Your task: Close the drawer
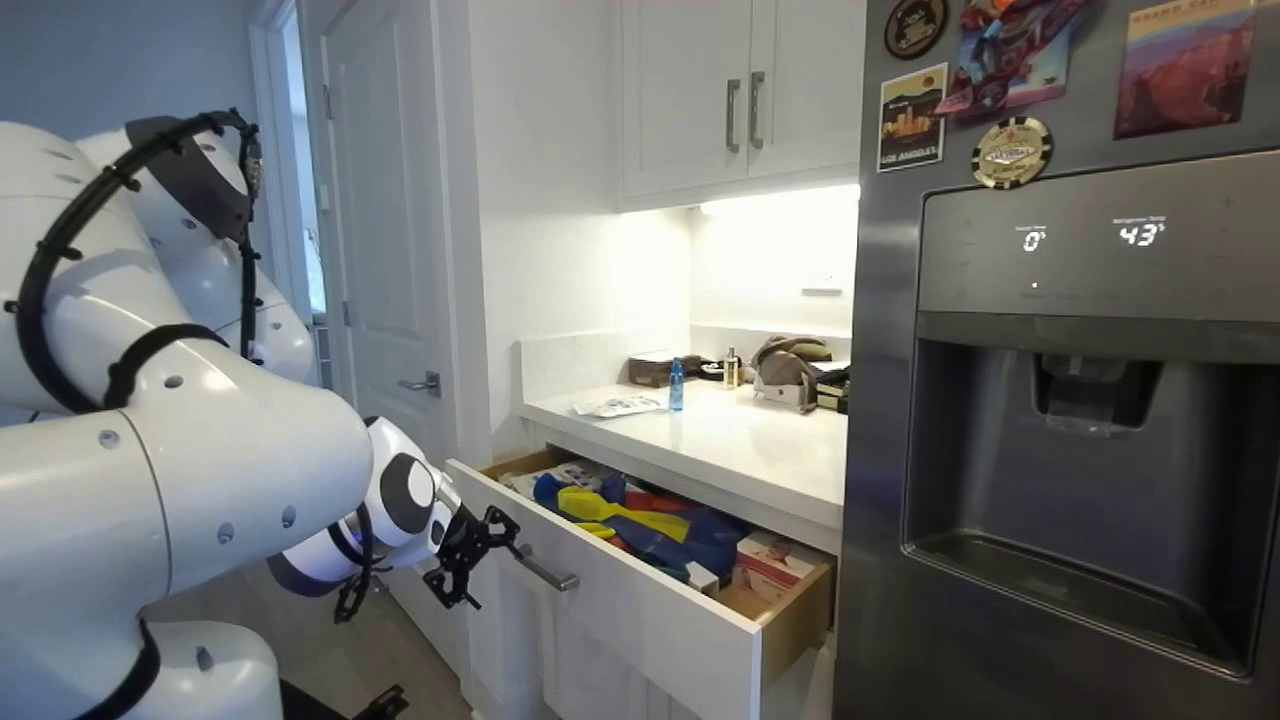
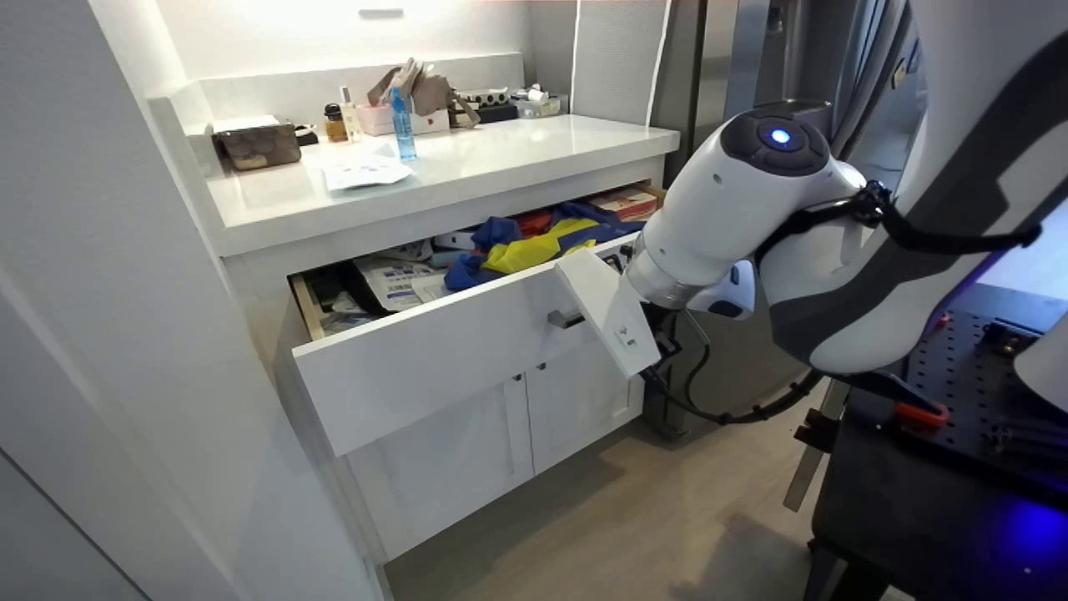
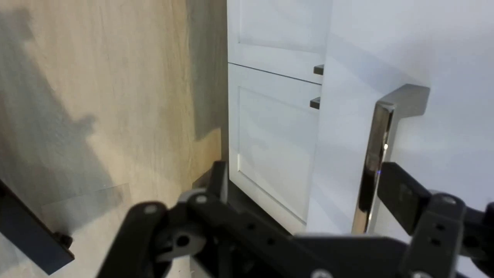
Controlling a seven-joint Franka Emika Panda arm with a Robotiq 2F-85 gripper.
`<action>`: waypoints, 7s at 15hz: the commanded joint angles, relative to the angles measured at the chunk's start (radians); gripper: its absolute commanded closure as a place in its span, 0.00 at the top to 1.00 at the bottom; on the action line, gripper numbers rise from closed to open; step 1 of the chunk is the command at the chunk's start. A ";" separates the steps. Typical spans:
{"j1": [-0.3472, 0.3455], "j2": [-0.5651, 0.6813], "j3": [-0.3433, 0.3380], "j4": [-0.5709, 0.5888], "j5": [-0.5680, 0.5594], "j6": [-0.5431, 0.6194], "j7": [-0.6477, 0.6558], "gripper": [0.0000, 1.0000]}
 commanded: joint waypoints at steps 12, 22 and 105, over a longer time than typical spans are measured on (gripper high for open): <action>0.115 -0.049 -0.109 -0.089 0.036 0.087 -0.014 0.74; 0.136 -0.090 -0.173 -0.017 0.050 0.045 -0.019 0.01; -0.800 -0.182 0.041 0.824 -0.827 0.057 -0.127 0.00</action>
